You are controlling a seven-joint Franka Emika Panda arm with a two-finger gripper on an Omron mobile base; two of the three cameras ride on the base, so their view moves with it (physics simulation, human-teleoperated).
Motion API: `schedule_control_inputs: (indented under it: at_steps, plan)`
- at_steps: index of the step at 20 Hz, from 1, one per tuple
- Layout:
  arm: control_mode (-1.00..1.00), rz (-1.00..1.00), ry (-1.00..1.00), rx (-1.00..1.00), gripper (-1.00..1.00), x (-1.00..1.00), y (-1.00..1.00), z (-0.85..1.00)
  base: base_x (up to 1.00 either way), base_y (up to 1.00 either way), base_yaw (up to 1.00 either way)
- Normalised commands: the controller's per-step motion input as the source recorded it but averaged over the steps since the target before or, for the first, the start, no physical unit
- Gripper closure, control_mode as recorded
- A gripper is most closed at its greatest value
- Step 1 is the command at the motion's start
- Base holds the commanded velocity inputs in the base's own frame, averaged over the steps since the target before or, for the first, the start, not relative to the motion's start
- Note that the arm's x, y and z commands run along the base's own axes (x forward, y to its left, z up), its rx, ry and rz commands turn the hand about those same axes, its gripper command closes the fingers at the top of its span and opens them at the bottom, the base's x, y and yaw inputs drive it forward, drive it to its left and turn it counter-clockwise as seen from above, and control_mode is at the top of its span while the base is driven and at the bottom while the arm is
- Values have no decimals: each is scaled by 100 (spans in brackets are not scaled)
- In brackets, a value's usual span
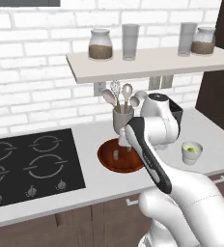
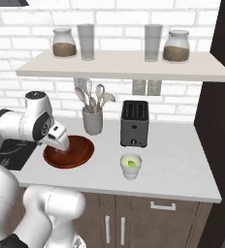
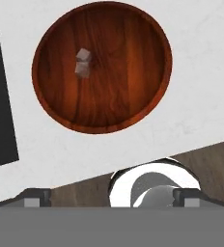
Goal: Grab a lemon wedge from the fridge and one ice cube from the ice bowl, and put them in the glass of lemonade.
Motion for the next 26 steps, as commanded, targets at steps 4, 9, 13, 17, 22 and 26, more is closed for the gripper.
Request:
schedule_control_inputs:
  at_steps: [4,9,13,17,22,26]
  plan:
    - [-100,0,17,0,-100,50,3,-46,0,0,0]
    - [-100,0,15,0,-100,46,10,-44,0,0,0]
    - [-100,2,3,-2,-100,36,31,-46,0,0,0]
    - [-100,0,0,-2,-100,37,28,-40,0,0,0]
    - [-100,0,0,0,-100,31,0,-19,0,0,0]
    - [-100,0,0,0,-100,33,0,-23,0,0,0]
